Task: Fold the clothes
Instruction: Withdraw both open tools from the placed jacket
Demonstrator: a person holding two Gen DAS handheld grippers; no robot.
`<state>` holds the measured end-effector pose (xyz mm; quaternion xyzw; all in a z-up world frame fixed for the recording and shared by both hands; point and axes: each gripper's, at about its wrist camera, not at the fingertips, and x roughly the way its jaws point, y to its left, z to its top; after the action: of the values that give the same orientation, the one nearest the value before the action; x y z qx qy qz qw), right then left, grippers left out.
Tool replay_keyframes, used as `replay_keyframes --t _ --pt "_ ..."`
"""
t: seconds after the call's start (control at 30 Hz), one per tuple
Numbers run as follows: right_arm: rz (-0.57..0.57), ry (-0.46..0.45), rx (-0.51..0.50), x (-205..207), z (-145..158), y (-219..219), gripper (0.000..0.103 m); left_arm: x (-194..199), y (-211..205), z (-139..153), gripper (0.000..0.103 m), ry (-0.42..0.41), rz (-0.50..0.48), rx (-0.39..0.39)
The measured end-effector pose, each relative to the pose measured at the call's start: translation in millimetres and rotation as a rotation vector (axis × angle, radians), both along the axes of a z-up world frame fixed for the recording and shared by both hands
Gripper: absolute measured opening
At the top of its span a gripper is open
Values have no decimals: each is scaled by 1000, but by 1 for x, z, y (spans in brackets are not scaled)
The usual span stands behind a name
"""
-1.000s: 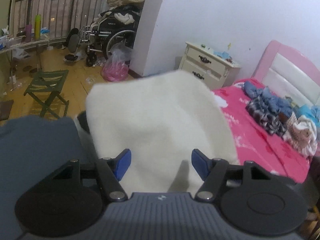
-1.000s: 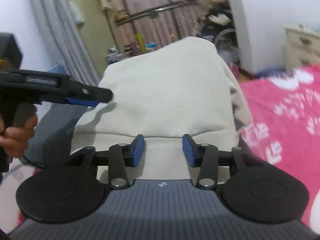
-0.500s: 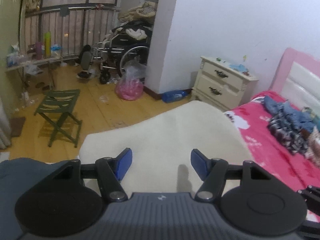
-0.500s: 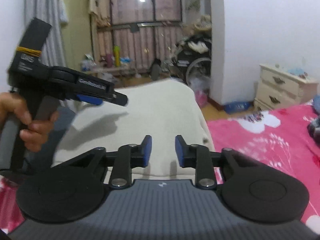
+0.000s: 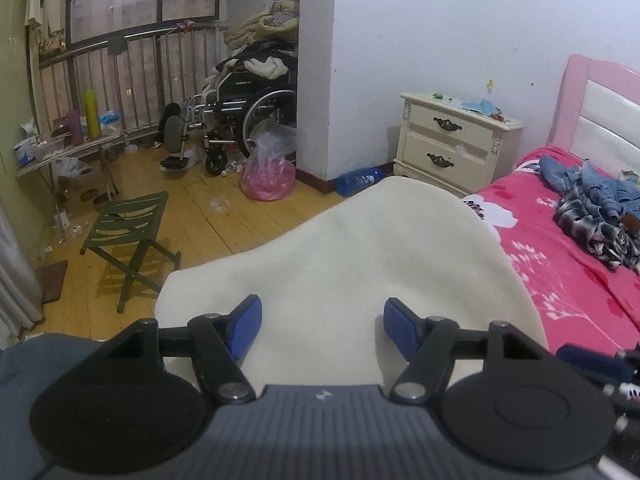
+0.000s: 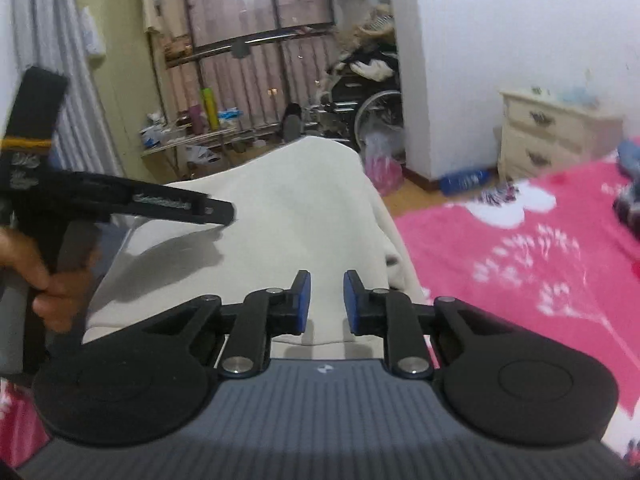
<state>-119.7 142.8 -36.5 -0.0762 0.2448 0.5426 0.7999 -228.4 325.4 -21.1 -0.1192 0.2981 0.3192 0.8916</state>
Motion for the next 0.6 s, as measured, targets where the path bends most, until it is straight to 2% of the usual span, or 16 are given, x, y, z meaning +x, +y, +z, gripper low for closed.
replay_keyframes --t 0.07,0.13,0.23,0.4,0.6 --pt "21 17 -92 2 -17 12 17 -2 1 3 67 -12 0 -9" --pt "13 29 -120 1 -37 17 16 -8 0 13 65 -38 -15 -27" --pt "-4 68 -115 6 -36 16 16 -20 -3 26 65 -52 -3 15" --pt "-4 55 -128 7 -38 20 16 -19 7 10 65 11 5 5" --pt "-8 59 -121 2 -37 15 16 -16 9 4 66 16 -2 20"
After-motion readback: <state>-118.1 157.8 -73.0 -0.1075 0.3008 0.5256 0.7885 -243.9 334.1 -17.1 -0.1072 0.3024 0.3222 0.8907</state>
